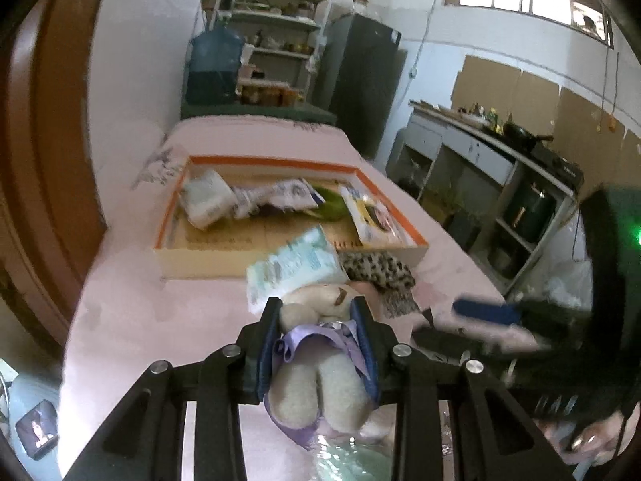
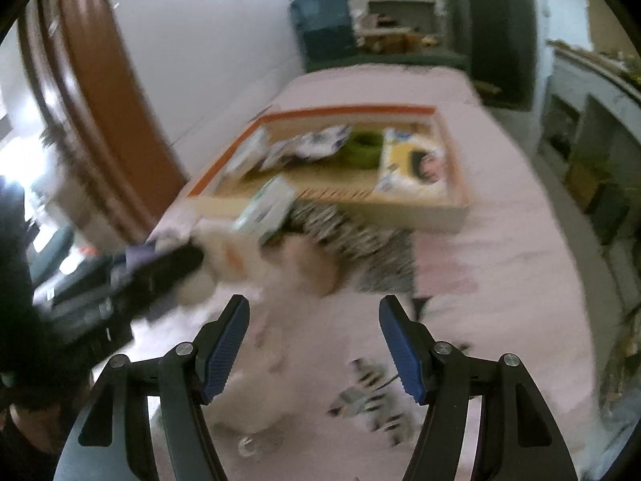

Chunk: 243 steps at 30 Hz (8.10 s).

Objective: Organize soft objects
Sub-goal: 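Grasp the purple-dressed teddy bear with left tool while right tool grasps pink-dressed bear, then carry both teddy bears with both tools over the box, then lower both teddy bears into the box and open both tools, then withdraw both tools from the box toward the remaining items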

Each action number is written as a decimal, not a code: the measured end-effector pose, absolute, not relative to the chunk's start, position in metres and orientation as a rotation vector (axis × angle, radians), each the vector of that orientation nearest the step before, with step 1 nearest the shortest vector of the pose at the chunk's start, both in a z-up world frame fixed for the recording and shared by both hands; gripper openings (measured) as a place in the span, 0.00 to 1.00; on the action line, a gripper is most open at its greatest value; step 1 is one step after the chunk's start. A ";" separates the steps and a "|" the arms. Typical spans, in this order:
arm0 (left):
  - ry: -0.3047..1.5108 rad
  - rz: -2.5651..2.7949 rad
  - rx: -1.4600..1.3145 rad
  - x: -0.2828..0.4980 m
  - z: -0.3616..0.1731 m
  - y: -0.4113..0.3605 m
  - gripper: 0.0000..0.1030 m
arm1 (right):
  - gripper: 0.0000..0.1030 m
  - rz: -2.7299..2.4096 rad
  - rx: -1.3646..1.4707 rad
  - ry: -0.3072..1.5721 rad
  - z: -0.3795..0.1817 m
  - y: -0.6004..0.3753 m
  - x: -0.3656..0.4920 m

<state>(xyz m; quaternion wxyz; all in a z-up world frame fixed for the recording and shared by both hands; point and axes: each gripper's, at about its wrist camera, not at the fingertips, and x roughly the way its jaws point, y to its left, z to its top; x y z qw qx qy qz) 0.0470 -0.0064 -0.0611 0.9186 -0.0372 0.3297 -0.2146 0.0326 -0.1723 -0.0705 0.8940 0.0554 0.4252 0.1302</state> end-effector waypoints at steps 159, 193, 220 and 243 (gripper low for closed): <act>0.711 -0.311 -0.183 0.219 -0.076 -0.030 0.34 | 0.46 0.214 0.183 0.839 -0.082 -0.211 0.211; 0.654 -0.333 -0.183 0.216 -0.068 -0.029 0.50 | 0.61 0.211 0.155 0.789 -0.075 -0.208 0.206; 0.612 -0.335 -0.180 0.199 -0.044 -0.015 0.50 | 0.61 0.212 0.160 0.748 -0.047 -0.207 0.175; 0.564 -0.323 -0.166 0.153 -0.021 -0.002 0.50 | 0.61 0.213 0.137 0.704 -0.020 -0.195 0.133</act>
